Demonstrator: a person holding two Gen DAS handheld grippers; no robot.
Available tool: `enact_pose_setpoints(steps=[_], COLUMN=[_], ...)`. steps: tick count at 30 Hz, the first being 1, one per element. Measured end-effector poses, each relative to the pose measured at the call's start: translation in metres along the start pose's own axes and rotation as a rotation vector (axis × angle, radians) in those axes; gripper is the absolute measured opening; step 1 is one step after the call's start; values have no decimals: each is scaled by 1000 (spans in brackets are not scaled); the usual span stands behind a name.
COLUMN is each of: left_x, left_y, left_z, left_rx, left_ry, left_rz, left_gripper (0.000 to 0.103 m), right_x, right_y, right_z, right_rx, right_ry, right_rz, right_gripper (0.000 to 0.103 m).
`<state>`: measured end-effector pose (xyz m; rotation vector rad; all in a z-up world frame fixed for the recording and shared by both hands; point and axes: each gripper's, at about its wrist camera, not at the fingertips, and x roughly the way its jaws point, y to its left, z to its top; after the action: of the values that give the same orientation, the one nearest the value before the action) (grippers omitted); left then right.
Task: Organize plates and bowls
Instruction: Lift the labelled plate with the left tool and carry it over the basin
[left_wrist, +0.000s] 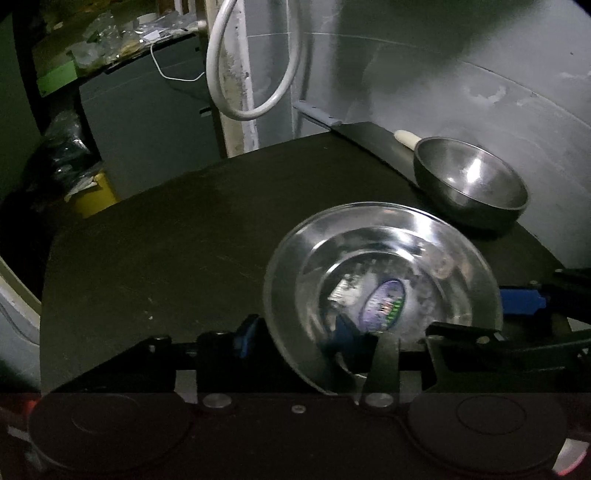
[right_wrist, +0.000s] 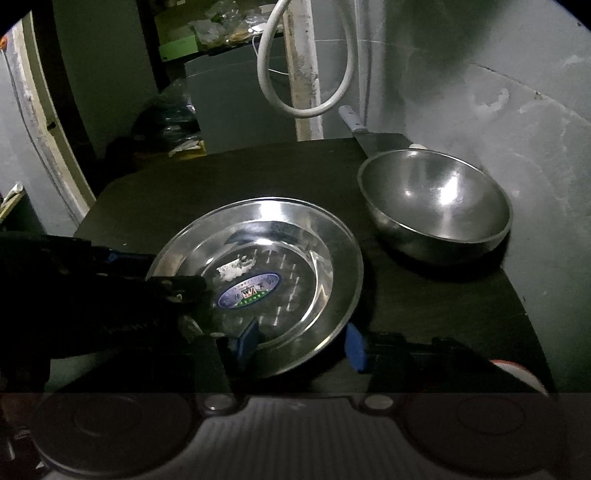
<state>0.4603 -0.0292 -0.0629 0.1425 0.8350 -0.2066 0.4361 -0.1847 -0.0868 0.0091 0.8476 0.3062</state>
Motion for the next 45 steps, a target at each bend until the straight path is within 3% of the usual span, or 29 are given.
enact_pose_setpoints(steps=[23,35,45], left_x=[-31,-86,-153], left_y=[6,13,13], left_z=[-18,-29,-61], left_rx=[-6,-24,-54], left_ry=[-17,-78,-114], left_rz=[28,74,96], left_gripper=[36,37,37], right_x=[-22,-66,-123], right_y=[11,38,67], right_z=[-5,-7,-29], right_rx=[-11,-70,-124], right_ry=[3,-67,-123], right_rz=[60,107,161], right_gripper=[45,45,45])
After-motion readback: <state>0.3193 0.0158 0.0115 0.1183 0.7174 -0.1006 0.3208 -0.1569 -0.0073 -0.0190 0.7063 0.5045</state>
